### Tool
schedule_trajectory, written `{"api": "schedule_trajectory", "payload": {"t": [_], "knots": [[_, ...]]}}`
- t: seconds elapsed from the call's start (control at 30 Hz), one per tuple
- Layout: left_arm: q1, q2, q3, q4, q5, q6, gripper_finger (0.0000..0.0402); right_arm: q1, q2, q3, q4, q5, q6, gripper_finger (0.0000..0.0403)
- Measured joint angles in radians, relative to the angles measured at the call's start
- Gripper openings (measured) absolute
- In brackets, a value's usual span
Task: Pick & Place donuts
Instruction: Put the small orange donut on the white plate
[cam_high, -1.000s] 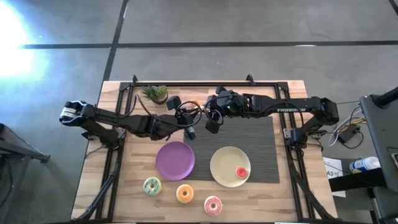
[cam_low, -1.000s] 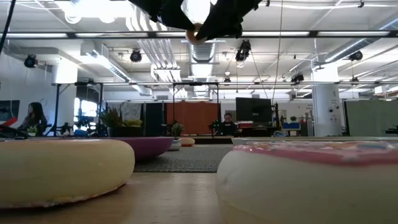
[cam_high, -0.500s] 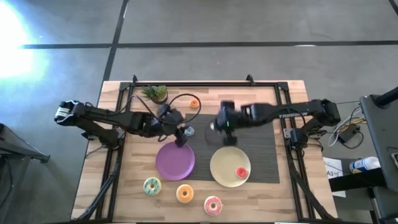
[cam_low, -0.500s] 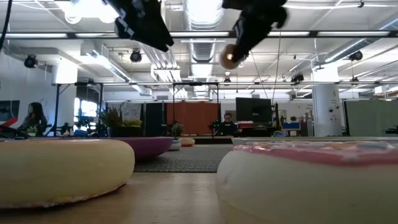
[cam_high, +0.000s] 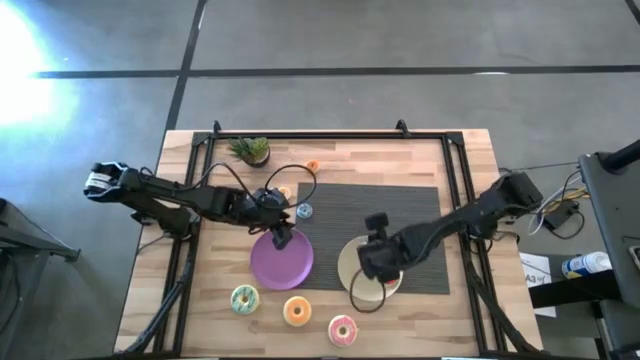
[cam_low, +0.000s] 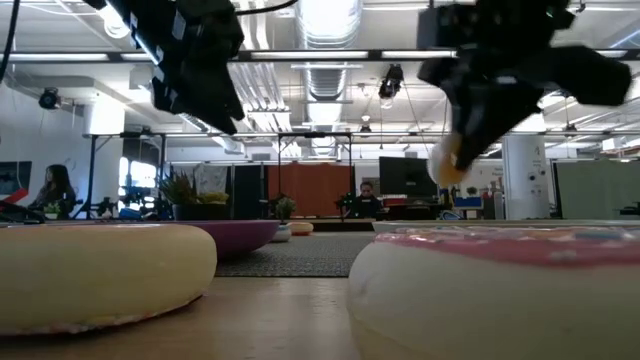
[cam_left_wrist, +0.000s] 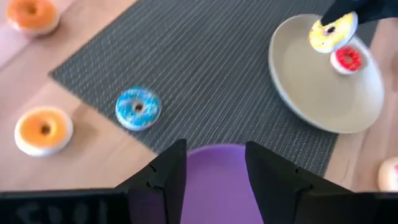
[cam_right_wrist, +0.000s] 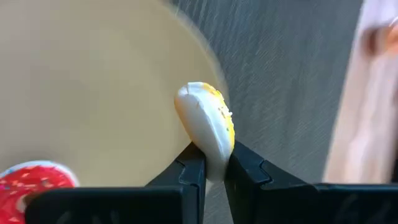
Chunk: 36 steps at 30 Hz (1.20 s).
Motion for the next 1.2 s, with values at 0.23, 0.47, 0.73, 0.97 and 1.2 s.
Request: {"api": "schedule_trajectory", "payload": {"t": [0.23, 0.47, 0.73, 0.97, 1.2], "knots": [[-0.003, 0.000, -0.020, 0.007, 0.000, -0.004, 0.0138, 0.022, 0.055, -0.041, 0.006, 0.047, 0.260, 0.0036], [-0.003, 0.000, -0.020, 0.028, 0.000, 0.015, 0.0138, 0.004, 0.062, -0.105, 0.030, -0.091, 0.354, 0.0052], [-0.003, 0.000, -0.020, 0.030, 0.001, 0.015, 0.0138, 0.004, 0.049, -0.109, 0.019, -0.160, 0.276, 0.0140], [-0.003, 0.000, -0.020, 0.029, 0.001, 0.014, 0.0138, 0.007, 0.033, -0.096, -0.032, -0.297, 0.134, 0.0222], [0.027, 0.000, -0.020, -0.059, 0.006, -0.064, 0.0138, 0.000, -0.120, -0.071, -0.088, -0.239, 0.155, 0.0265]]}}
